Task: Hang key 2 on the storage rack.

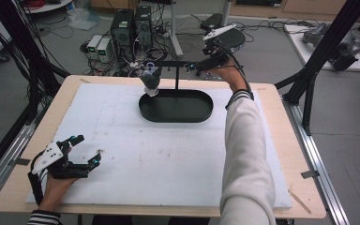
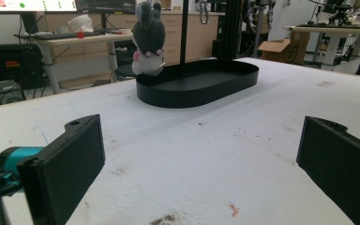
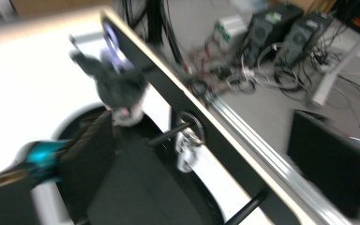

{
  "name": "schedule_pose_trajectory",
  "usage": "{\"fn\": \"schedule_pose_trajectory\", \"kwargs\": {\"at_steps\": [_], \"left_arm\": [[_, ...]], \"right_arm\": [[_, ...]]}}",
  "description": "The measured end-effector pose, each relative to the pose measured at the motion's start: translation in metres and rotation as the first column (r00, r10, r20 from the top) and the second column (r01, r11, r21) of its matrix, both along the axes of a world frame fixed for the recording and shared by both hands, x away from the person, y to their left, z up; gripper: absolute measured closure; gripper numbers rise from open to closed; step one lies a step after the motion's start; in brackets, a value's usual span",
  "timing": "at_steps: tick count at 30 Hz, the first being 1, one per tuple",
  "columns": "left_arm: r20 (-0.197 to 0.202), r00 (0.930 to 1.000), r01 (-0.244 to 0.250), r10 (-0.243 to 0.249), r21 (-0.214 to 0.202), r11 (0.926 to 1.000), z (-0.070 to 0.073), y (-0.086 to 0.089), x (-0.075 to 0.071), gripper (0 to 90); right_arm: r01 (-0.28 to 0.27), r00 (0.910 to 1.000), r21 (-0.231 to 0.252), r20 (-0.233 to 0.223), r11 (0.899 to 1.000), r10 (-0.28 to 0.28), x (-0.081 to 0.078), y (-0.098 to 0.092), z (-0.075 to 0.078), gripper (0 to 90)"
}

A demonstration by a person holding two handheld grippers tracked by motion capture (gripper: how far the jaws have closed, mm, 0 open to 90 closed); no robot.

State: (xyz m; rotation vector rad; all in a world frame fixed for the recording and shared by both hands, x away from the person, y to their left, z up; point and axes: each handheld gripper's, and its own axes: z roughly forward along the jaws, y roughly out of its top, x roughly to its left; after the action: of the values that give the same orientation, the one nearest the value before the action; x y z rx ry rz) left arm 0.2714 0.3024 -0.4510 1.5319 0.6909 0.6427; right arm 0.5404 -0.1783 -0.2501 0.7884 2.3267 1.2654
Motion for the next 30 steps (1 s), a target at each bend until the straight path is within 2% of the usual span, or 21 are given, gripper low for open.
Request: {"fn": "schedule_pose_trajectory", "kwargs": {"at_steps": [2, 4, 5, 6, 7, 11, 17, 22, 24, 25, 26, 29, 30], "left_arm": [[0.003, 1.0, 0.0, 0.0, 0.003, 1.0, 0.0, 0.0, 0.0, 1.7], [0.005, 1.0, -0.001, 0.001, 0.005, 1.0, 0.0, 0.0, 0.0, 1.7], [0.006, 1.0, -0.001, 0.001, 0.001, 1.0, 0.0, -0.001, 0.0, 1.7], [0.003, 1.0, 0.0, 0.0, 0.003, 1.0, 0.0, 0.0, 0.0, 1.7], [0.003, 1.0, 0.0, 0.0, 0.004, 1.0, 0.0, 0.0, 0.0, 1.7], [0.002, 1.0, 0.0, 0.0, 0.003, 1.0, 0.0, 0.0, 0.0, 1.7], [0.0, 1.0, -0.002, 0.002, -0.003, 1.0, 0.0, 0.0, 0.0, 1.7], [-0.003, 1.0, -0.003, 0.003, -0.008, 1.0, 0.0, 0.001, 0.0, 1.7], [-0.001, 1.0, -0.002, 0.002, -0.008, 1.0, 0.0, 0.001, 0.0, 1.7], [-0.001, 1.0, 0.0, 0.0, -0.005, 1.0, 0.0, 0.001, 0.0, 1.7], [0.0, 1.0, -0.001, 0.001, -0.005, 1.0, 0.0, 0.001, 0.0, 1.7], [-0.002, 1.0, -0.002, 0.002, -0.009, 1.0, 0.0, 0.001, 0.0, 1.7], [-0.003, 1.0, -0.003, 0.003, -0.009, 1.0, 0.0, 0.001, 0.0, 1.7]], "right_arm": [[0.02, 0.9998, 0.051, 0.007, 0.999, -0.02, -0.011, -0.01, 0.0, 0.6], [0.033, 0.9992, 0.063, 0.022, 0.997, -0.034, -0.024, -0.019, 0.001, 0.6], [0.036, 0.9993, 0.057, 0.009, 0.998, -0.037, -0.03, -0.022, 0.002, 0.5], [0.036, 0.9992, 0.059, 0.015, 0.998, -0.036, -0.037, -0.025, 0.003, 0.5], [0.03, 0.9987, 0.077, 0.038, 0.997, -0.033, -0.046, -0.027, 0.003, 0.6], [0.017, 0.9966, 0.132, 0.078, 0.991, -0.027, -0.075, -0.039, 0.004, 0.6], [0.007, 0.9876, 0.154, 0.154, 0.988, -0.031, -0.128, -0.057, -0.004, 0.6], [0.026, 0.976, 0.193, 0.207, 0.981, -0.067, -0.173, -0.072, -0.03, 0.6], [0.035, 0.9725, 0.226, 0.216, 0.974, -0.086, -0.19, -0.077, -0.044, 0.6], [0.031, 0.9699, 0.237, 0.228, 0.971, -0.086, -0.196, -0.08, -0.051, 0.6], [0.033, 0.9709, 0.252, 0.221, 0.967, -0.091, -0.202, -0.082, -0.059, 0.6], [0.061, 0.9671, 0.244, 0.225, 0.968, -0.118, -0.217, -0.084, -0.082, 0.6], [0.065, 0.9654, 0.253, 0.229, 0.965, -0.125, -0.221, -0.085, -0.089, 0.6]]}}
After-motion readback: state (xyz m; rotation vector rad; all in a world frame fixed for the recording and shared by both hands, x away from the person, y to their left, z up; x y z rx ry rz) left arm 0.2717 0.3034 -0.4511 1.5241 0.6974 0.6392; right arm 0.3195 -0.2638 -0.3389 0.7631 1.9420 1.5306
